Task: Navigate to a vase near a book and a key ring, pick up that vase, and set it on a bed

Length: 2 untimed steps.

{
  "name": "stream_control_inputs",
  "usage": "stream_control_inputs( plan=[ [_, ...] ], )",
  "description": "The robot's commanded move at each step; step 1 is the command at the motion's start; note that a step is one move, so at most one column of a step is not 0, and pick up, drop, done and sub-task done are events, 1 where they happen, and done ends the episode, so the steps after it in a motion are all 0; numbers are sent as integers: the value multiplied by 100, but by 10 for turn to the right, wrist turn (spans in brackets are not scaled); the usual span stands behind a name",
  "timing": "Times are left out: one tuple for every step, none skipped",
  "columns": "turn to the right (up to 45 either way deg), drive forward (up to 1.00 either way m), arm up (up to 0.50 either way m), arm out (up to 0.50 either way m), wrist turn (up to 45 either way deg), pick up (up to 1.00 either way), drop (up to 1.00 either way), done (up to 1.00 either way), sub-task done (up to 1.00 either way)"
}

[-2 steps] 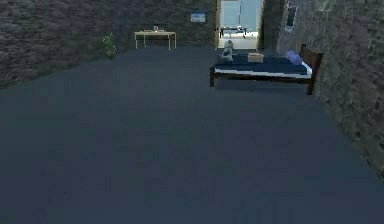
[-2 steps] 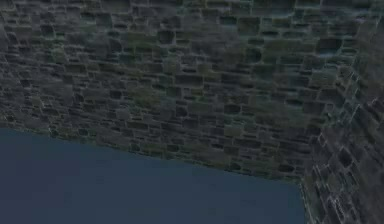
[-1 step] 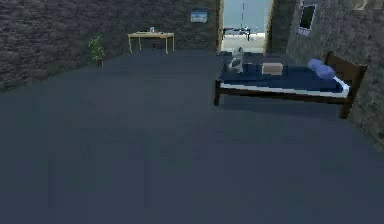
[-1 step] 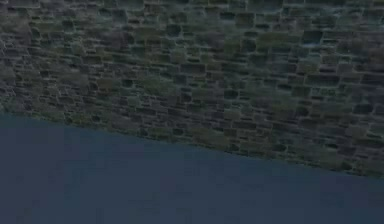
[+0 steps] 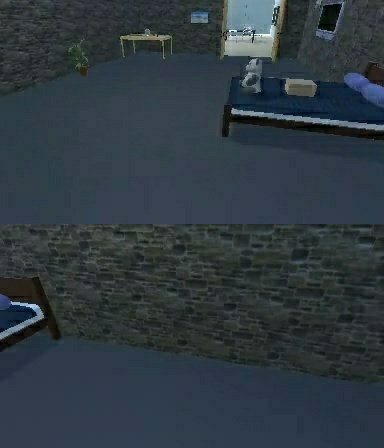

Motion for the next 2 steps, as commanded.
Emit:
stream_control_inputs(
  plan=[
    [0,100,0,0,0,0,0,0,0],
    [-30,0,0,0,0,0,0,0,0]
  ],
)
